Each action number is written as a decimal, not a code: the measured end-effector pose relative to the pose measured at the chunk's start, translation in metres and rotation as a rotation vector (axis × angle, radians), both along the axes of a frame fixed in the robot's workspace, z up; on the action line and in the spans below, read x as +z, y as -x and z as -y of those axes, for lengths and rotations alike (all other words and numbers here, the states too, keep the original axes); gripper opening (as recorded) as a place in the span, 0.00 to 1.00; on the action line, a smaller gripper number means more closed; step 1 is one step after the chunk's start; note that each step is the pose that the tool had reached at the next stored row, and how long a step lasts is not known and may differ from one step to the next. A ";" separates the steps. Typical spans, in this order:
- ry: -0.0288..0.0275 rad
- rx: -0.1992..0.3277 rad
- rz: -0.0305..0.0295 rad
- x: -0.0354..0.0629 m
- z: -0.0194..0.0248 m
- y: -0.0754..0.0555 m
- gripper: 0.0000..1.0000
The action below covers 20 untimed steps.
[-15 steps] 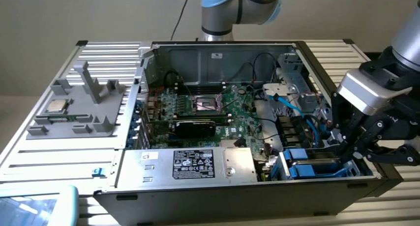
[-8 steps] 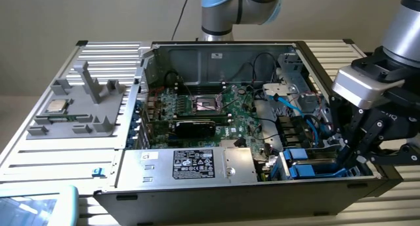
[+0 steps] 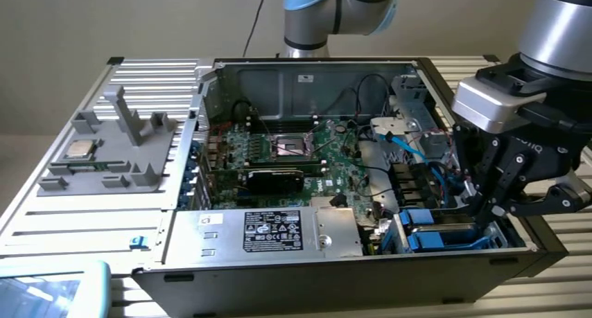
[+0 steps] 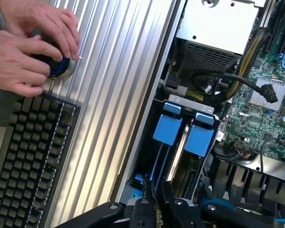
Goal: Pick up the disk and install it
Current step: 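Insert the first disk wire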
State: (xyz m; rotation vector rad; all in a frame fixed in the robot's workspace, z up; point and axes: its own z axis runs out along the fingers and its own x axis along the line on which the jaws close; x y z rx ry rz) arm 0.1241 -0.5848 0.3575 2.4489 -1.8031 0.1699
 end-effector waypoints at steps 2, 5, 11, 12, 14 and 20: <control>-0.0002 0.000 0.0001 0.0004 -0.0019 0.001 0.16; 0.0000 -0.001 0.0002 0.0006 -0.0045 0.001 0.16; 0.0000 -0.012 0.0002 0.0006 -0.0080 0.001 0.16; 0.0001 -0.015 0.0001 0.0006 -0.0083 0.001 0.16; 0.0000 -0.021 0.0001 0.0006 -0.0091 0.001 0.16; 0.0006 -0.035 0.0001 0.0006 -0.0124 0.001 0.16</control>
